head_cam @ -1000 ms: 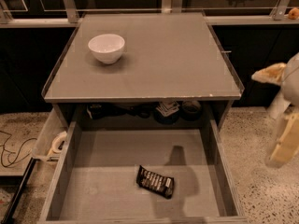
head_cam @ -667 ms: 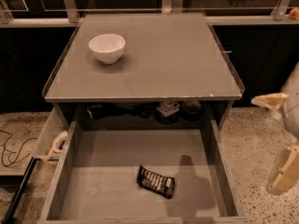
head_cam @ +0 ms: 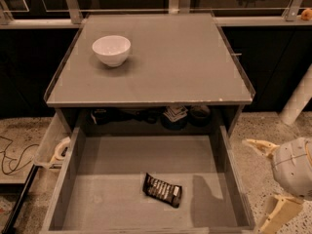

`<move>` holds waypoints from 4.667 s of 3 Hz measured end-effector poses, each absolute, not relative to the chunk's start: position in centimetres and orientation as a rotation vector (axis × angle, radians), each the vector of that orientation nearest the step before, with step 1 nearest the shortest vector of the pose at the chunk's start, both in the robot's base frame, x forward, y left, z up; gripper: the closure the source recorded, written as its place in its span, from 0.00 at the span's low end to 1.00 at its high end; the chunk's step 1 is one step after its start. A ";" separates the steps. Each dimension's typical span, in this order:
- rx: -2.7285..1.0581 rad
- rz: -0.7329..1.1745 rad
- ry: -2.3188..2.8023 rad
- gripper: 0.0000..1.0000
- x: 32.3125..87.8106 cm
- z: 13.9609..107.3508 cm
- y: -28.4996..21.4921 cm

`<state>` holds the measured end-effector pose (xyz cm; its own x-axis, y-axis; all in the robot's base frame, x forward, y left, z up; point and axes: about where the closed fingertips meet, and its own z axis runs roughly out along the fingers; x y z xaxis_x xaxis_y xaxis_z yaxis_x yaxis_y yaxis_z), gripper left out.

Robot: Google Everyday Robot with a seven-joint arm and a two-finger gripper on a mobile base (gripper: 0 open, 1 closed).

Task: Pick rxbar chocolate from top drawer and place on counter

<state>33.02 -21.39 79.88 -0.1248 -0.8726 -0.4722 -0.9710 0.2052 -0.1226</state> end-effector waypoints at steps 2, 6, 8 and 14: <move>-1.693 0.311 2.042 0.00 34.2 78.2 -20.4; -1.490 0.388 1.980 0.00 40.5 71.6 -14.0; -1.526 0.296 1.916 0.00 41.4 69.5 -11.2; -1.597 0.308 1.881 0.00 41.8 60.1 -5.2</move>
Offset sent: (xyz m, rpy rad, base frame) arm 0.0301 0.0221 -0.0430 0.0418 -0.0005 -0.0225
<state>41.84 -5.22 60.06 -0.0537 -0.7959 -0.6031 -0.9465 0.2331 -0.2233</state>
